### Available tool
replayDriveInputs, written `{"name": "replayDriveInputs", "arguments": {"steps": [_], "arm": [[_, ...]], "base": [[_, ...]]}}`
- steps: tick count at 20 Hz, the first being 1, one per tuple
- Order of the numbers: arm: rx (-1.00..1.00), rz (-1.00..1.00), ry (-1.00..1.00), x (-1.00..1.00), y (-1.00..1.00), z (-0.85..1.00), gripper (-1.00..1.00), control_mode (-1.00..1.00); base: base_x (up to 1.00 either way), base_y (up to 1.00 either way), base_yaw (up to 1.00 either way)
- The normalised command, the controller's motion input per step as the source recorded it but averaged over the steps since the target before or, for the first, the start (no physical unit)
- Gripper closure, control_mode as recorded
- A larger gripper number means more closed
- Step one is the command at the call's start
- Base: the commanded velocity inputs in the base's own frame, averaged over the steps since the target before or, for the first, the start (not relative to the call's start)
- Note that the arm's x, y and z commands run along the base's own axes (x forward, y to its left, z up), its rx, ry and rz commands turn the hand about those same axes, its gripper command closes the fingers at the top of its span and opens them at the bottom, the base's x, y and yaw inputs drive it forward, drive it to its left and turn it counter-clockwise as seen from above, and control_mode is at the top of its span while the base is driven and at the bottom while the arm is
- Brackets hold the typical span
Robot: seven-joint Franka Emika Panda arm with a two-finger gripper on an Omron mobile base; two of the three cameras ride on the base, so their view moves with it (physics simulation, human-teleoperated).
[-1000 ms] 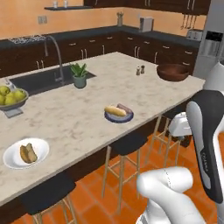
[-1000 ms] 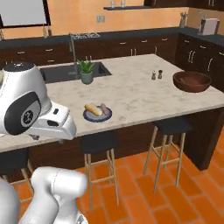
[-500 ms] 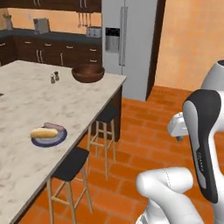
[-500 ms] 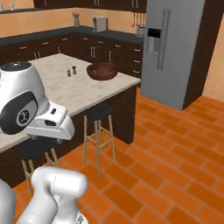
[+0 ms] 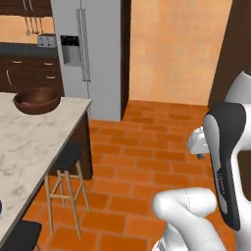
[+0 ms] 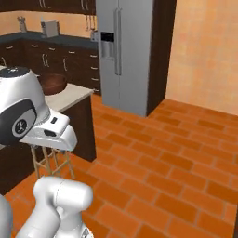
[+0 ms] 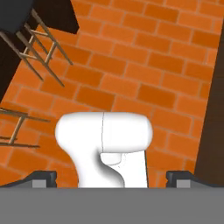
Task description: Place one bun and one sausage from the bowl on each plate.
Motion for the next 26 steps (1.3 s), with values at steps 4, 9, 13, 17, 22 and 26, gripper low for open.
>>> {"name": "replayDriveInputs", "arguments": {"steps": [4,9,13,17,22,26], "arm": [[0.0,0.0,0.0,0.0,0.0,0.0,-1.0,1.0],[0.0,0.0,0.0,0.0,0.0,0.0,-1.0,1.0],[0.0,0.0,0.0,0.0,0.0,0.0,-1.0,1.0],[0.0,0.0,0.0,0.0,0.0,0.0,-1.0,1.0],[0.0,0.0,0.0,0.0,0.0,0.0,-1.0,1.0],[0.0,0.0,0.0,0.0,0.0,0.0,-1.0,1.0]], "base": [[1.0,-0.28,0.0],[1.0,-0.35,0.0],[1.0,-0.64,0.07],[1.0,-0.71,0.16],[1.0,-0.71,0.33],[0.98,-0.81,0.48]]}}
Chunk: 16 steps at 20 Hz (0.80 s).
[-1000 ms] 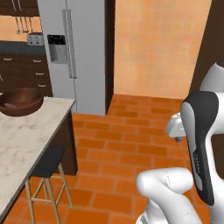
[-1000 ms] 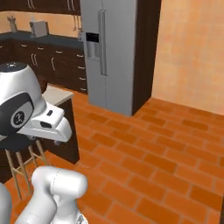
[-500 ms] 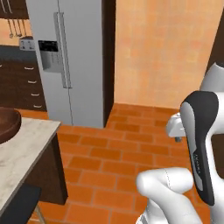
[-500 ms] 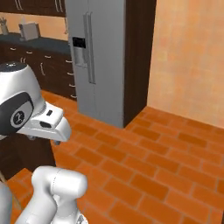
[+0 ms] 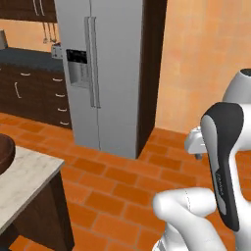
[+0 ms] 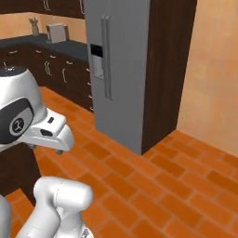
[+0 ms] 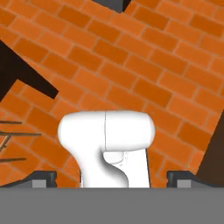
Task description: Place one bun and one sausage from the bowl on each plate.
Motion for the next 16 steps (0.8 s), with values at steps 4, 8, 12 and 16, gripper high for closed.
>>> {"name": "replayDriveInputs", "arguments": {"steps": [4,8,12,16], "arm": [[0.0,0.0,0.0,0.0,0.0,0.0,-1.0,1.0],[0.0,0.0,0.0,0.0,0.0,0.0,-1.0,1.0],[0.0,0.0,0.0,0.0,0.0,0.0,-1.0,1.0],[0.0,0.0,0.0,0.0,0.0,0.0,-1.0,1.0]], "base": [[0.61,-1.0,0.49],[0.58,-0.94,0.55],[0.51,-0.76,0.67],[0.51,-0.62,0.73]]}}
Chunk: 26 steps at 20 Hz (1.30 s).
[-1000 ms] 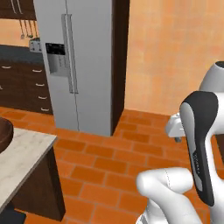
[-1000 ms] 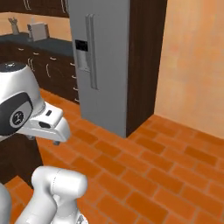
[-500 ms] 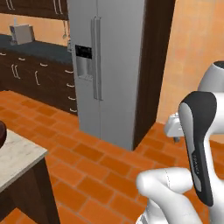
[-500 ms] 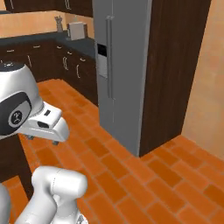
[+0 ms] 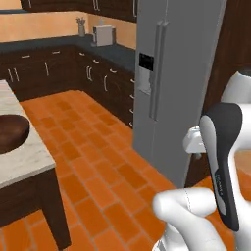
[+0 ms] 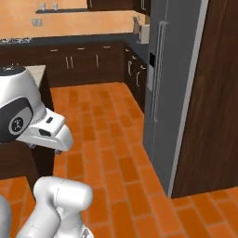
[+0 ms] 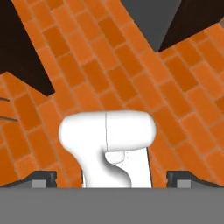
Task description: Place one bun and one sausage from the bowl on each plate.
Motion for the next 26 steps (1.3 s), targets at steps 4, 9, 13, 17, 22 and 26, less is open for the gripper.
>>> {"name": "replayDriveInputs", "arguments": {"steps": [4,9,13,17,22,26], "arm": [[0.0,0.0,0.0,0.0,0.0,0.0,-1.0,1.0],[0.0,0.0,0.0,0.0,0.0,0.0,-1.0,1.0],[0.0,0.0,0.0,0.0,0.0,0.0,-1.0,1.0],[0.0,0.0,0.0,0.0,0.0,0.0,-1.0,1.0],[0.0,0.0,0.0,0.0,0.0,0.0,-1.0,1.0],[0.0,0.0,0.0,0.0,0.0,0.0,-1.0,1.0]], "base": [[0.51,-0.67,0.71],[0.51,-0.76,0.67],[0.65,-0.63,0.7],[0.69,-0.39,0.79],[0.73,-0.4,0.78],[0.72,-0.46,0.76]]}}
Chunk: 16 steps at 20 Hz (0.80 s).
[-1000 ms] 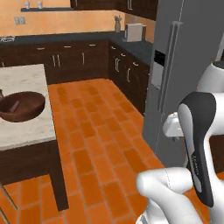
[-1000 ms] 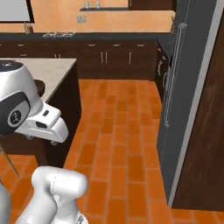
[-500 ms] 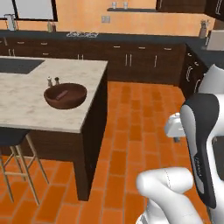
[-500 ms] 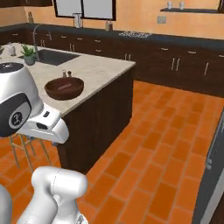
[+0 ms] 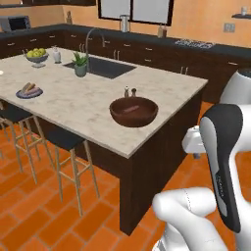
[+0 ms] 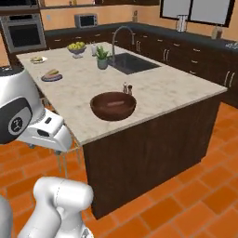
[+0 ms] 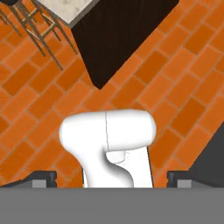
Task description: Place one bun and one sausage from the bowl on each plate.
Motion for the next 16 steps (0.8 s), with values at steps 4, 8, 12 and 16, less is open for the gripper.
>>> {"name": "replayDriveInputs", "arguments": {"steps": [4,8,12,16], "arm": [[0.0,0.0,0.0,0.0,0.0,0.0,-1.0,1.0],[0.0,0.0,0.0,0.0,0.0,0.0,-1.0,1.0],[0.0,0.0,0.0,0.0,0.0,0.0,-1.0,1.0],[0.0,0.0,0.0,0.0,0.0,0.0,-1.0,1.0]], "base": [[0.68,-0.5,0.75],[0.37,-0.73,0.69],[0.0,-0.86,0.66],[0.04,-0.88,0.58]]}}
